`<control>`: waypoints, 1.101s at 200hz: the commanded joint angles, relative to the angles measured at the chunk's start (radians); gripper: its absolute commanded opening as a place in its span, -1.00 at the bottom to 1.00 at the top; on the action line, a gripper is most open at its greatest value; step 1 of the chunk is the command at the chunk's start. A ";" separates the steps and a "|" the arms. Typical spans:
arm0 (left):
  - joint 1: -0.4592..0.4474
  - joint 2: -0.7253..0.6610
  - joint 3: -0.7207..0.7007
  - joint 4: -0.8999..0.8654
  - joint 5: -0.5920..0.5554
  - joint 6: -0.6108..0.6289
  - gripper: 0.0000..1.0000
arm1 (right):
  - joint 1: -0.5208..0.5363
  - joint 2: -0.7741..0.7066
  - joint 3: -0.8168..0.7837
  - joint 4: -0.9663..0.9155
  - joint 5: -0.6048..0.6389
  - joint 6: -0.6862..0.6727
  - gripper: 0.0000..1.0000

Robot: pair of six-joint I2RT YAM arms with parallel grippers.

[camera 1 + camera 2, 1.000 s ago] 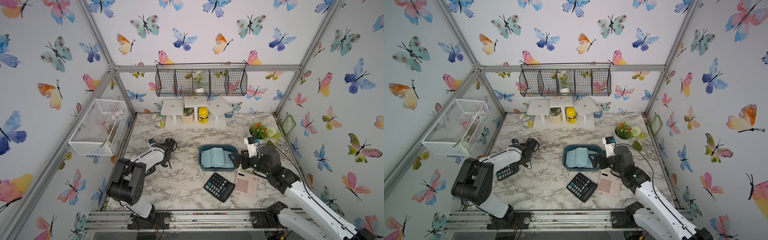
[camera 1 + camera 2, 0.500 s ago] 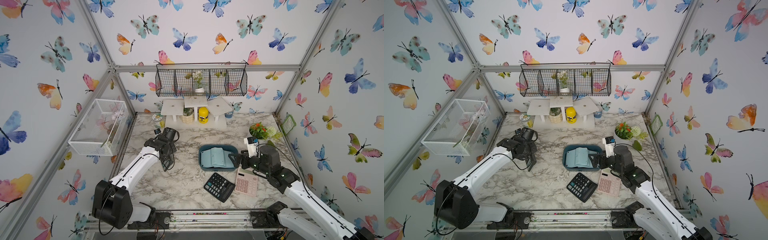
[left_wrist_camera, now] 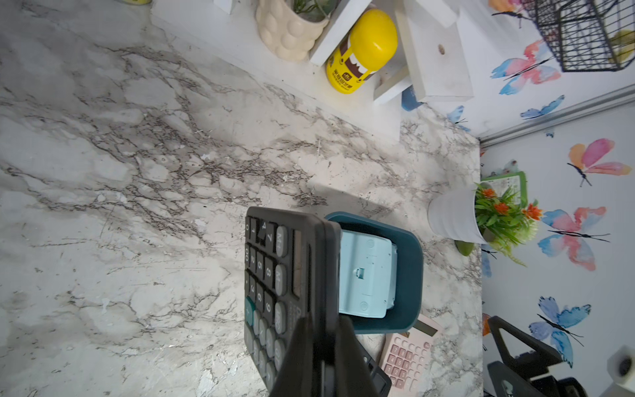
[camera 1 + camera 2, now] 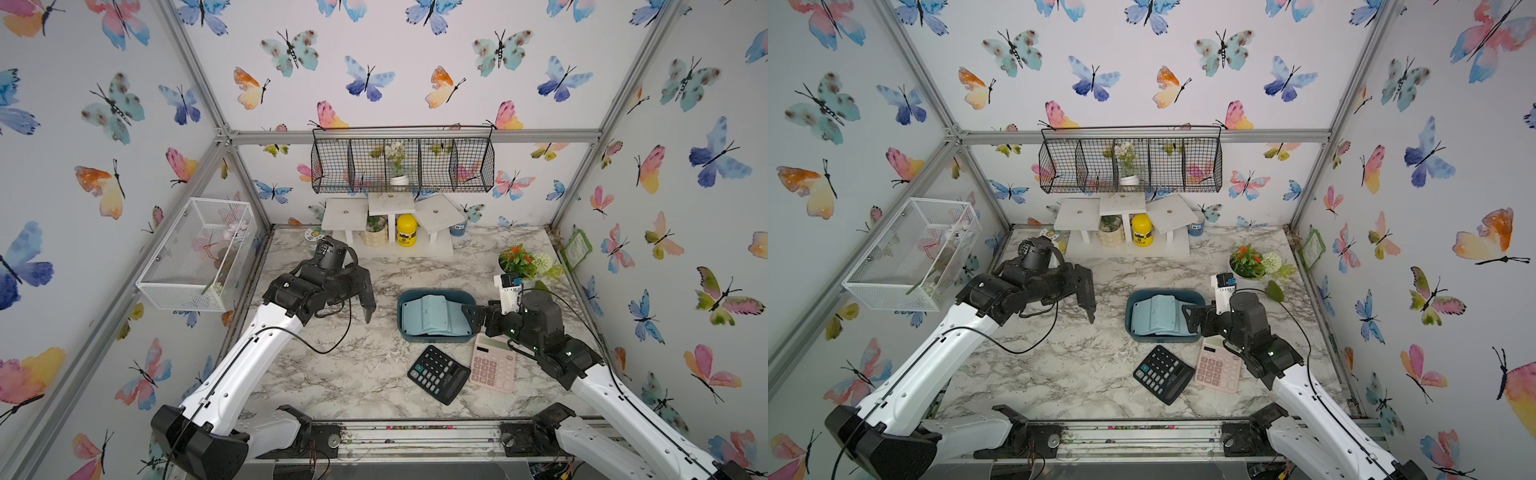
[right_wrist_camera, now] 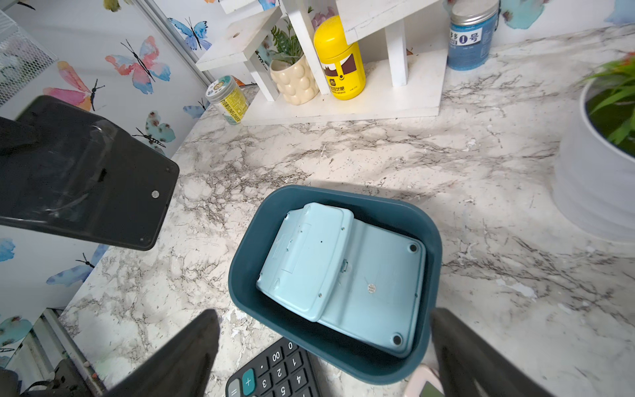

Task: Put the calculator in the storage box
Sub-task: Place the calculator in the storage box.

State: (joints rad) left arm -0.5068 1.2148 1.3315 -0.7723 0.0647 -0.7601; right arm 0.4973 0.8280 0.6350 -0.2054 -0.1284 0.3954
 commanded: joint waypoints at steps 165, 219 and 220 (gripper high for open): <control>-0.166 -0.053 -0.105 0.389 0.214 -0.137 -1.00 | 0.003 -0.152 -0.018 -0.048 0.218 0.073 0.97; -0.186 -0.027 -0.140 0.457 0.214 -0.156 -1.00 | 0.003 -0.201 -0.061 -0.009 0.198 0.080 0.97; -0.186 -0.026 -0.140 0.458 0.213 -0.155 -1.00 | 0.003 -0.202 -0.062 -0.009 0.198 0.081 0.97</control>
State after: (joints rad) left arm -0.6762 1.1950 1.1957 -0.4057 0.2466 -0.9031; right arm 0.4973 0.6445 0.5968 -0.2424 0.0528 0.4641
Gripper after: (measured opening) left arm 0.116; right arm 0.985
